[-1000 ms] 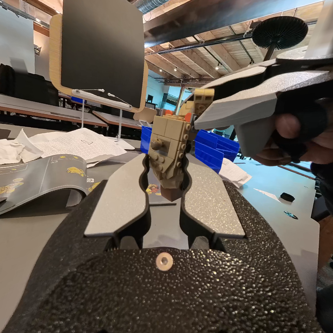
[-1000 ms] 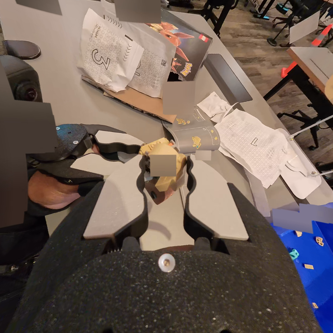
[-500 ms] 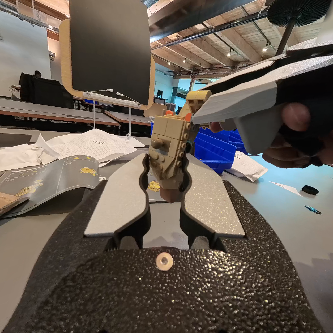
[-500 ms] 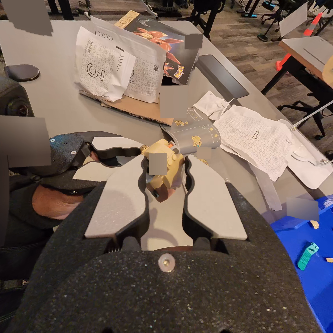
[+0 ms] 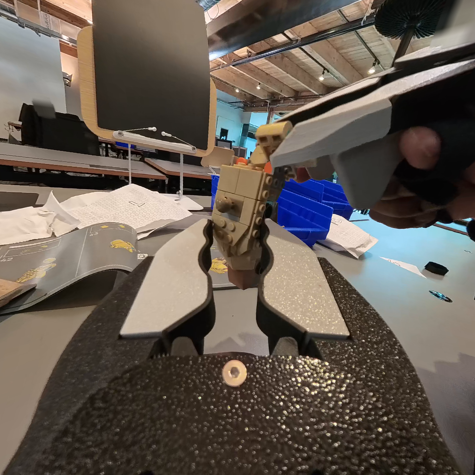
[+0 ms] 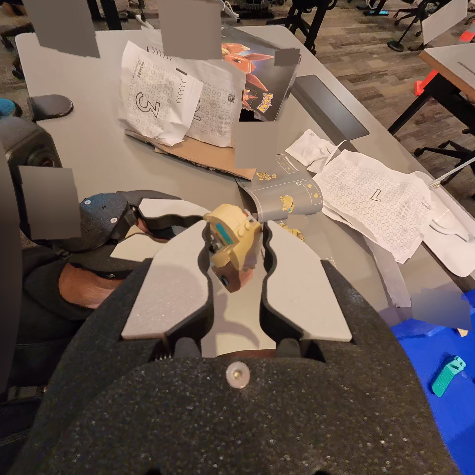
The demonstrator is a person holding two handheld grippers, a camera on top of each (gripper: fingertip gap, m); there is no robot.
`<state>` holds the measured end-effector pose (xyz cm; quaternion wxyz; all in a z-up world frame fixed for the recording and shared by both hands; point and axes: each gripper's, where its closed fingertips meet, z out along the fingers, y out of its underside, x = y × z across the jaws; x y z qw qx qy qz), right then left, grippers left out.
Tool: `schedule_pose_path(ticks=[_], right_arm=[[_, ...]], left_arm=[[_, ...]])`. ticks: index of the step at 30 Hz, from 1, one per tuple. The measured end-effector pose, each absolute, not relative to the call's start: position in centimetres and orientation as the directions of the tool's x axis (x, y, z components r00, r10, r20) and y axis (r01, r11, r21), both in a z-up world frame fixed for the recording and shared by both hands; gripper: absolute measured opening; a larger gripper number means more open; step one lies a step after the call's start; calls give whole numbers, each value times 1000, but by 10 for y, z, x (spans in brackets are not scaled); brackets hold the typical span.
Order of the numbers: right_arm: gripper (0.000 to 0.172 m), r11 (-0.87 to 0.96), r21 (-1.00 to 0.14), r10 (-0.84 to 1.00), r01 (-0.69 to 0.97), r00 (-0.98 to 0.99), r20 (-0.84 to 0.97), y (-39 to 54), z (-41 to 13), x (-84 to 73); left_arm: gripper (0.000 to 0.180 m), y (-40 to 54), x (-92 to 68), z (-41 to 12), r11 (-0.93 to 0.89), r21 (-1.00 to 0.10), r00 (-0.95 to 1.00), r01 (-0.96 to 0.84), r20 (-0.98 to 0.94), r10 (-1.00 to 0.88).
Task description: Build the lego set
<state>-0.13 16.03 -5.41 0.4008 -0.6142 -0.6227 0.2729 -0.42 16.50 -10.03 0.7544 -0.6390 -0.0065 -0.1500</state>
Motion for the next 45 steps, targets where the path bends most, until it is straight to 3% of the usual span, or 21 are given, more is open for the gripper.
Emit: schedule_pose_path(ticks=[25,35,38,41,45], right_arm=[[38,50,-860,995,508,51,88,157,-62,-21],[39,-2,-897,979,442,183,88,207,-61,34],[37,-40,-835,966,548,234,107,226,-98,68],[36,-121,-693,961,711,258,97,233,-157,103],[36,-168,-589,952,791,285,111,235,-202,129]], left_arm=[[34,165,-3,-101,129,-953,936,275,234,-264],[34,167,-17,-104,108,-952,938,286,255,-236],[34,170,-16,-106,80,-952,931,295,267,-247],[34,173,-16,-109,48,-950,922,309,287,-261],[34,173,-15,-109,44,-949,919,313,291,-265]])
